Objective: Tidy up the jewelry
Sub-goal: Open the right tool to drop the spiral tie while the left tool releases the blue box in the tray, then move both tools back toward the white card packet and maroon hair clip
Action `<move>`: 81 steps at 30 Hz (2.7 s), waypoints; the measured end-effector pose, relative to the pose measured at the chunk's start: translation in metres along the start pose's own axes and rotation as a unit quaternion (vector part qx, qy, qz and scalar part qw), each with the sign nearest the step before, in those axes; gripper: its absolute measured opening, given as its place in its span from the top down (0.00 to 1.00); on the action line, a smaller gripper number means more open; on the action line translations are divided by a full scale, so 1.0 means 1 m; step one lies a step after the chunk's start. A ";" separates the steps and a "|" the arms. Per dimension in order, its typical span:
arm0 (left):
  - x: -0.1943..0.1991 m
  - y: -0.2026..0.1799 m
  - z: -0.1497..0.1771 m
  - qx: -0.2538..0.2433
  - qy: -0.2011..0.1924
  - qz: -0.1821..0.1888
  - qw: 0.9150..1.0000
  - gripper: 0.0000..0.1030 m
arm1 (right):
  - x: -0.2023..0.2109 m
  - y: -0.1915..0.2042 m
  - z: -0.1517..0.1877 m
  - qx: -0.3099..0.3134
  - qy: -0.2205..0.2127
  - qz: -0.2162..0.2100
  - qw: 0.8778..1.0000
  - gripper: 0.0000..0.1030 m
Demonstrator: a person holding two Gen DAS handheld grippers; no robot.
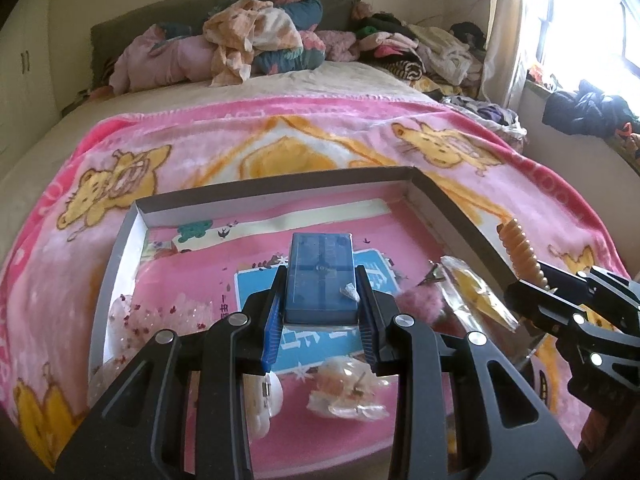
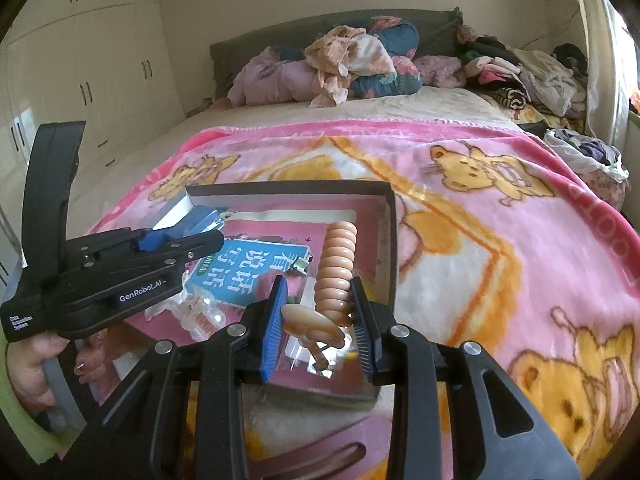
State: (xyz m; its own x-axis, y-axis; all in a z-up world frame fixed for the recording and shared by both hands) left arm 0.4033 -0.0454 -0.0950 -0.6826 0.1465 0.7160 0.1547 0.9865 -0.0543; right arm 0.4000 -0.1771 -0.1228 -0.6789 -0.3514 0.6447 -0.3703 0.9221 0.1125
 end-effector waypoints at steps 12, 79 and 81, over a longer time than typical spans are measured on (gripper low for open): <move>-0.018 0.007 0.005 0.014 0.021 -0.005 1.000 0.76 | -0.023 0.012 0.008 0.014 0.036 -0.006 0.999 0.69; 0.083 0.023 0.093 0.040 -0.038 -0.030 0.998 0.11 | 0.057 0.013 0.089 -0.015 0.010 0.021 1.000 0.23; 0.082 0.024 0.100 0.042 -0.031 -0.026 0.998 0.11 | 0.051 0.011 0.091 -0.027 0.019 0.016 0.999 0.23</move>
State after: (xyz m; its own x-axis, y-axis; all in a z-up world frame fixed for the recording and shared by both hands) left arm 0.2793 -0.0027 -0.1076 -0.7311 0.0971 0.6753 0.0591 0.9951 -0.0792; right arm 0.3032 -0.1994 -0.1575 -0.6658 -0.3154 0.6762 -0.3130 0.9407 0.1306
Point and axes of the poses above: each gripper's, at about its wrist camera, not at the fingertips, and x roughly against the way its jaws point, y to its left, z to its underside, the point moved 6 cm from there along -x, roughly the way its jaws point, and after that the axes turned 3 degrees about y, right-handed, at the moved point
